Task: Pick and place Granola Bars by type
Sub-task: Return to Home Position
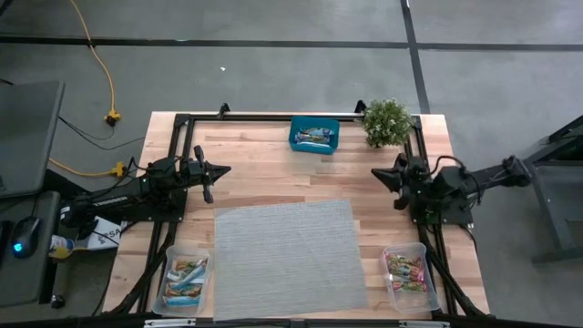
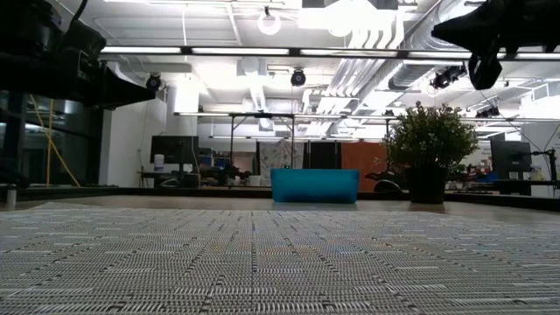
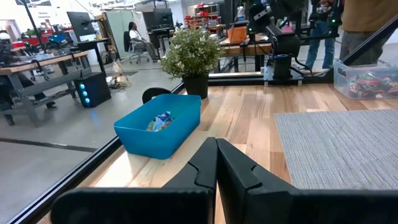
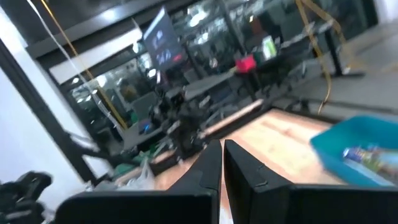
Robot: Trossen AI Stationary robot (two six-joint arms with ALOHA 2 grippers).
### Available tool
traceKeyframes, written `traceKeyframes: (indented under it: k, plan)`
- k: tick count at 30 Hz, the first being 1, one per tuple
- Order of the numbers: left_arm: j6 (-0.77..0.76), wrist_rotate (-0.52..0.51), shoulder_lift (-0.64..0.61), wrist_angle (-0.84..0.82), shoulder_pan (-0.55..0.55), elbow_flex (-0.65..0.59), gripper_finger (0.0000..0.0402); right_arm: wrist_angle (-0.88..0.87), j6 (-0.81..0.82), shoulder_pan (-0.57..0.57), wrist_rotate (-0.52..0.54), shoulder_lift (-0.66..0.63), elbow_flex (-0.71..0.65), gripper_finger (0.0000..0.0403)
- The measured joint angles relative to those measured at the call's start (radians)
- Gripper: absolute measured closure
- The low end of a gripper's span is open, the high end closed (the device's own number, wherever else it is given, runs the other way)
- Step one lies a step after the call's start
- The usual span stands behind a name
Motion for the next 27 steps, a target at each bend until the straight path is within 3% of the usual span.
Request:
traceKeyframes:
  k: [8,12,18,27]
  plan:
    - [0.000,0.000,0.000,0.000,0.000,0.000,0.0401,-0.013,-0.121,-0.001,0.030,-0.147,-0.006,0.0403]
    - [0.000,0.000,0.000,0.000,0.000,0.000,0.0401,0.039,-0.127,-0.001,0.029,-0.214,-0.077,0.0403]
    - [0.000,0.000,0.000,0.000,0.000,0.000,0.0401,0.161,-0.153,-0.016,0.020,-0.224,-0.159,0.0403]
    - [0.000,0.000,0.000,0.000,0.000,0.000,0.0401,0.077,-0.054,-0.172,-0.261,-0.224,-0.201,0.0403]
